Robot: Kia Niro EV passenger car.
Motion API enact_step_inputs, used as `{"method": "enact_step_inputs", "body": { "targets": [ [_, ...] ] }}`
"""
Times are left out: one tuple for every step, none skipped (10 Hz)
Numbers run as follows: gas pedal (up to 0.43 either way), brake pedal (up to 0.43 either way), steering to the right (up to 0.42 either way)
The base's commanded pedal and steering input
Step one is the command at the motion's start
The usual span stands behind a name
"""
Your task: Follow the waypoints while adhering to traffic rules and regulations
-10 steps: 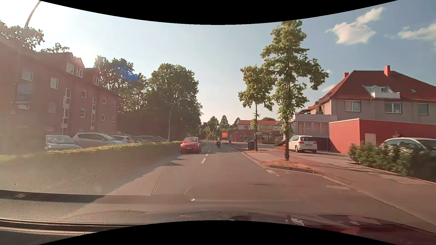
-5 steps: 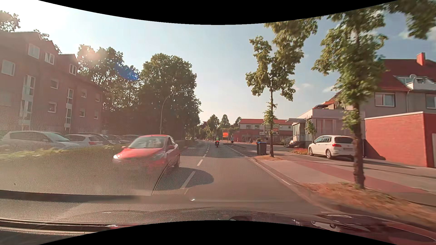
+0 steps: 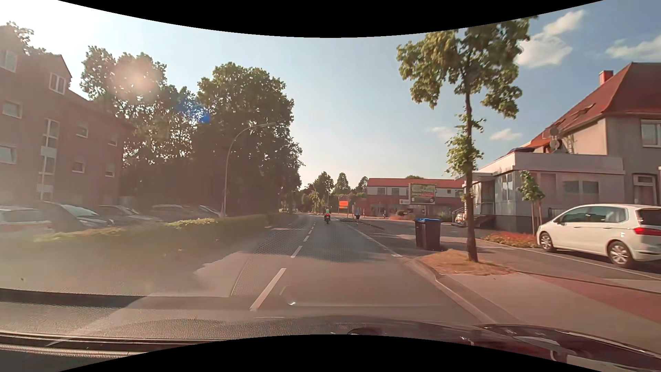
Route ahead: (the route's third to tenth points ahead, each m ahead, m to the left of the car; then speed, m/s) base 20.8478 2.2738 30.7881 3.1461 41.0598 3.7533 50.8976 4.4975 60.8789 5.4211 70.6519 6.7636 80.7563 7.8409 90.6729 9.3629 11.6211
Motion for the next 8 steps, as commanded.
{"method": "enact_step_inputs", "body": {
  "targets": [
    [0.177, 0.000, -0.007],
    [0.177, 0.000, -0.007],
    [0.177, 0.000, -0.007],
    [0.177, 0.000, -0.007],
    [0.177, 0.000, -0.008],
    [0.177, 0.000, -0.008],
    [0.177, 0.000, -0.008],
    [0.177, 0.000, -0.010]
  ]
}}
